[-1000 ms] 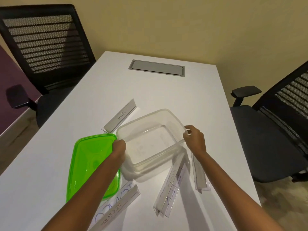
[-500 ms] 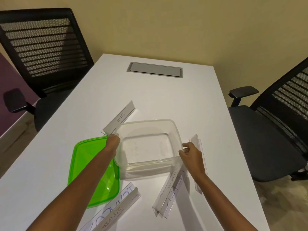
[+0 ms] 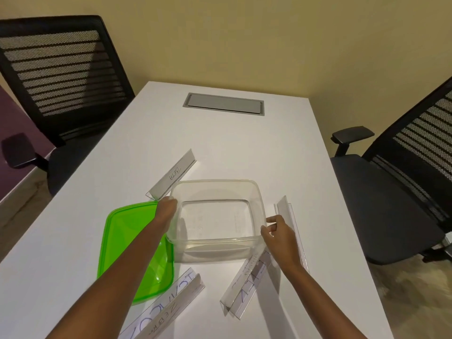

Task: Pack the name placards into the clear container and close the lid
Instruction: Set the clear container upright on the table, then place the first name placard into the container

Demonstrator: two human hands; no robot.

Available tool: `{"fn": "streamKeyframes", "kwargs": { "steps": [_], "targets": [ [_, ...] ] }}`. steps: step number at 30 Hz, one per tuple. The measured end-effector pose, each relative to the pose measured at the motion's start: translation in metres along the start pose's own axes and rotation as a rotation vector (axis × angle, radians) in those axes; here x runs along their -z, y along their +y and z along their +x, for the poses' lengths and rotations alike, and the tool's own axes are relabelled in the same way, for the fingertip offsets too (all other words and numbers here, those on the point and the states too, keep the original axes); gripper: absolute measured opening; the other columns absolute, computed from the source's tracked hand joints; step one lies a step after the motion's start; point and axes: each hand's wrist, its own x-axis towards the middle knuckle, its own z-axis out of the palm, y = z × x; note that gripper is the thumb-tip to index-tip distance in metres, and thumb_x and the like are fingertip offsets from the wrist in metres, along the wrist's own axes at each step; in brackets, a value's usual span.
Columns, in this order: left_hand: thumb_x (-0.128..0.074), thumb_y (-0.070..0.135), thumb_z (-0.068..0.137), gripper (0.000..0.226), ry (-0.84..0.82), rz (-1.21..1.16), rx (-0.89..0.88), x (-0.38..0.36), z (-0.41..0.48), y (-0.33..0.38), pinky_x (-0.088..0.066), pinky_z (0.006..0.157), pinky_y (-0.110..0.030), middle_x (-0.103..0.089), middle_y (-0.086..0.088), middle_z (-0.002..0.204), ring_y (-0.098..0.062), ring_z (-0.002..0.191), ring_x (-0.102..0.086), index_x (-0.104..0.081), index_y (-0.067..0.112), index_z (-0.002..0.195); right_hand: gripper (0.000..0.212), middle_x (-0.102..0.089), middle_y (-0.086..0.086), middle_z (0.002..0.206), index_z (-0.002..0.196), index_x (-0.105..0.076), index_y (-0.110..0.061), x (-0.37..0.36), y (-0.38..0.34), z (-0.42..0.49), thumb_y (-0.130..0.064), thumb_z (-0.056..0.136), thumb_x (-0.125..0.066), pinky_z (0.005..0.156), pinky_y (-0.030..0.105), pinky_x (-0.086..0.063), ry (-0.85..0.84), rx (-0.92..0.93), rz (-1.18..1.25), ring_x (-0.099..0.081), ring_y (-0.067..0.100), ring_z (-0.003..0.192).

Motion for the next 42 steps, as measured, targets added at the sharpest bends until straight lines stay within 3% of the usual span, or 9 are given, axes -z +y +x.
{"fn": "streamKeyframes", "kwargs": {
  "steps": [4,8,13,15,18,25,30,35,42],
  "targets": [
    [-0.04,0.009,0.095,0.035,0.001,0.081,-0.075,0.003,-0.016,-0.009,-0.042,0.081,-0.035,-0.057,-0.028,0.119,-0.035,0.102,-0.057,-0.051,-0.005,0.125,0.025,-0.06,0.005,0.088,0.112,-0.056,-0.005,-0.003,0.005,-0.003,-0.018,0.091,-0.056,0.071,0.029,-0.047,0.027,0.016,0.03,-0.061,0.025,0.087],
    [-0.035,0.028,0.1,0.048,0.019,0.04,-0.082,0.007,-0.039,-0.021,-0.037,0.107,-0.043,-0.047,-0.022,0.141,-0.036,0.129,-0.046,-0.039,0.0,0.139,0.029,-0.055,0.013,0.109,0.119,-0.054,-0.008,-0.008,0.007,-0.015,-0.021,0.093,-0.054,0.076,0.031,-0.048,0.143,0.064,0.03,-0.058,0.026,0.098],
    [-0.024,0.044,0.1,0.06,-0.02,-0.05,-0.069,0.017,-0.072,-0.047,-0.031,0.115,-0.049,-0.038,-0.017,0.15,-0.034,0.137,-0.038,-0.03,0.007,0.146,0.022,-0.051,-0.004,0.099,0.114,-0.058,-0.013,-0.019,-0.002,-0.044,-0.012,0.093,-0.051,0.078,0.024,-0.048,0.197,0.305,0.018,-0.053,0.011,0.091],
    [-0.023,0.045,0.1,0.06,-0.032,-0.03,-0.07,0.023,-0.083,-0.059,-0.034,0.113,-0.05,-0.043,-0.02,0.146,-0.036,0.133,-0.043,-0.032,0.006,0.144,0.02,-0.057,-0.003,0.098,0.11,-0.061,-0.013,-0.026,-0.005,-0.056,-0.01,0.094,-0.049,0.083,0.017,-0.041,0.105,0.424,-0.048,-0.055,0.014,0.093],
    [-0.025,0.041,0.101,0.055,-0.023,0.06,-0.05,0.035,-0.096,-0.075,-0.041,0.107,-0.048,-0.054,-0.025,0.132,-0.038,0.121,-0.053,-0.037,0.003,0.14,0.026,-0.064,0.007,0.109,0.115,-0.063,-0.011,-0.04,-0.011,-0.072,-0.013,0.095,-0.046,0.091,0.032,-0.044,-0.055,0.606,-0.229,-0.057,0.024,0.104],
    [-0.041,0.02,0.099,0.032,-0.028,0.294,-0.065,0.065,-0.114,-0.1,-0.049,0.091,-0.039,-0.07,-0.023,0.107,-0.031,0.095,-0.064,-0.064,-0.001,0.106,0.042,-0.04,0.007,0.147,0.135,-0.047,-0.017,-0.075,-0.013,-0.089,-0.023,0.093,-0.05,0.106,0.034,-0.031,-0.481,0.807,-0.579,-0.033,0.018,0.138],
    [-0.042,0.018,0.097,0.033,0.038,0.267,-0.026,0.096,-0.125,-0.117,-0.041,0.076,-0.029,-0.067,-0.018,0.089,-0.025,0.083,-0.057,-0.069,-0.001,0.094,0.023,-0.041,0.002,0.146,0.111,-0.063,-0.016,-0.087,-0.009,-0.092,-0.021,0.092,-0.052,0.1,0.029,-0.034,-0.499,0.788,-0.64,-0.038,0.015,0.134],
    [-0.041,0.015,0.098,0.036,0.017,0.183,0.056,0.119,-0.138,-0.129,-0.041,0.07,-0.026,-0.058,-0.011,0.066,-0.021,0.063,-0.053,-0.059,0.01,0.067,0.034,-0.048,0.005,0.132,0.125,-0.048,-0.018,-0.095,-0.012,-0.098,-0.013,0.092,-0.048,0.089,0.033,-0.043,-0.483,0.746,-0.643,-0.051,0.023,0.114],
    [-0.043,0.013,0.097,0.039,0.007,0.244,0.092,0.131,-0.156,-0.137,-0.027,0.027,-0.009,-0.053,-0.004,0.056,-0.002,0.032,-0.051,-0.055,0.014,0.06,0.03,-0.049,0.008,0.128,0.123,-0.056,-0.016,-0.097,-0.016,-0.095,-0.021,0.096,-0.043,0.088,0.033,-0.043,-0.49,0.741,-0.736,-0.045,0.02,0.12]
  ]
}}
